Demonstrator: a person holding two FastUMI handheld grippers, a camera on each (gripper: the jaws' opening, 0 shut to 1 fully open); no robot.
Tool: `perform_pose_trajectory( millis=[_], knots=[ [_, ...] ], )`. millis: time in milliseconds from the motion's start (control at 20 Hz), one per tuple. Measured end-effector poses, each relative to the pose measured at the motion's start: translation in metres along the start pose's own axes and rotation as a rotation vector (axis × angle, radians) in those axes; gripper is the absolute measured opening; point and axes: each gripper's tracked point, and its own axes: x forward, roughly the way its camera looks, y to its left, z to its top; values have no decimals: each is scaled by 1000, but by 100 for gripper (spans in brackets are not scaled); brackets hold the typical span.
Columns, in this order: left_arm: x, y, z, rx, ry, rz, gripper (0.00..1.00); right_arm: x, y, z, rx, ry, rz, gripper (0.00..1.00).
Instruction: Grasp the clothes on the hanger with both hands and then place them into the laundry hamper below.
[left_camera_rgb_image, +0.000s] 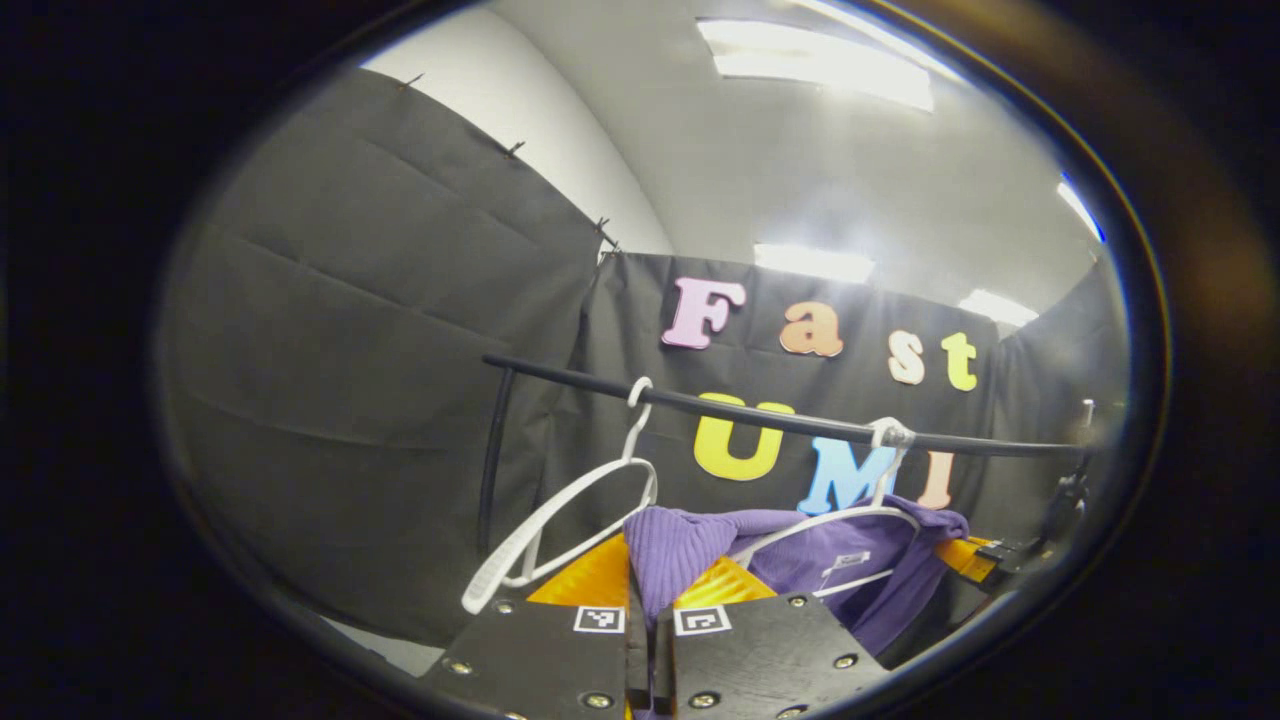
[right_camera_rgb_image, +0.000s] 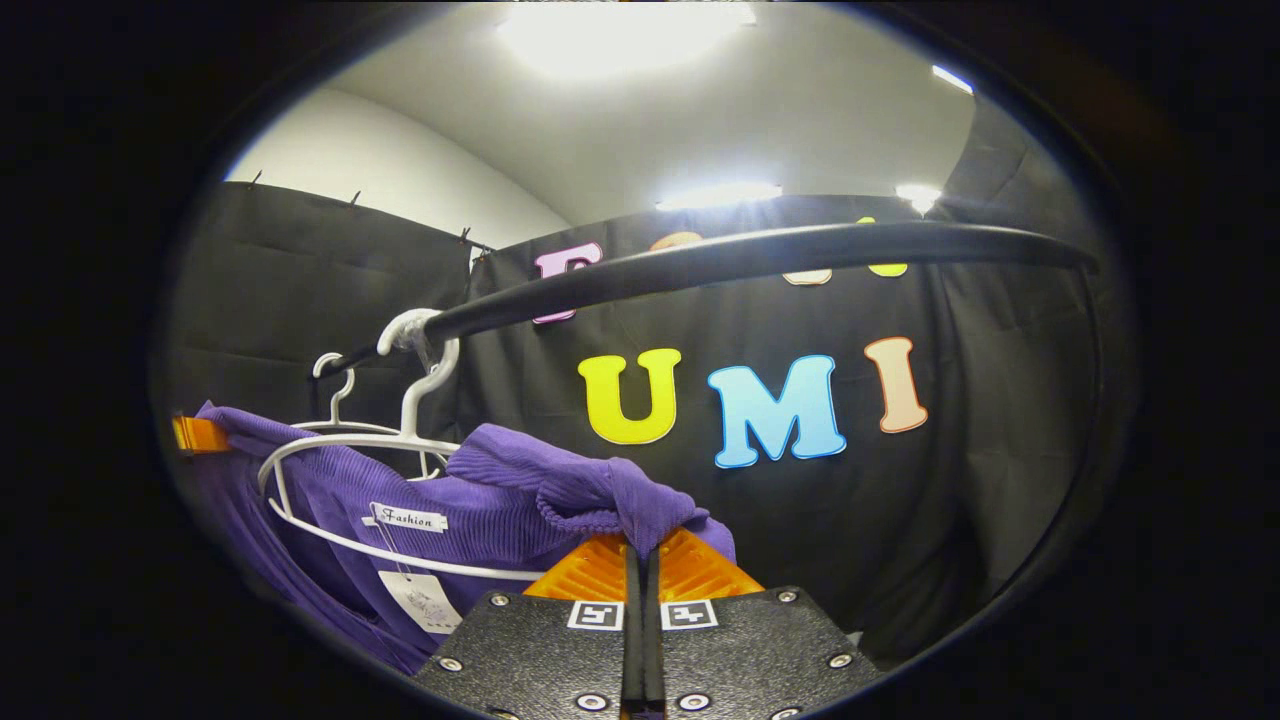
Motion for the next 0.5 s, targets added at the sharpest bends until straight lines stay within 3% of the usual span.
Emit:
perform_pose_trajectory(
  millis=[500],
  knots=[
    [4, 44, -31, -43, 48, -1, 3, -1, 18, 14, -43, -16, 7, 0]
  ],
)
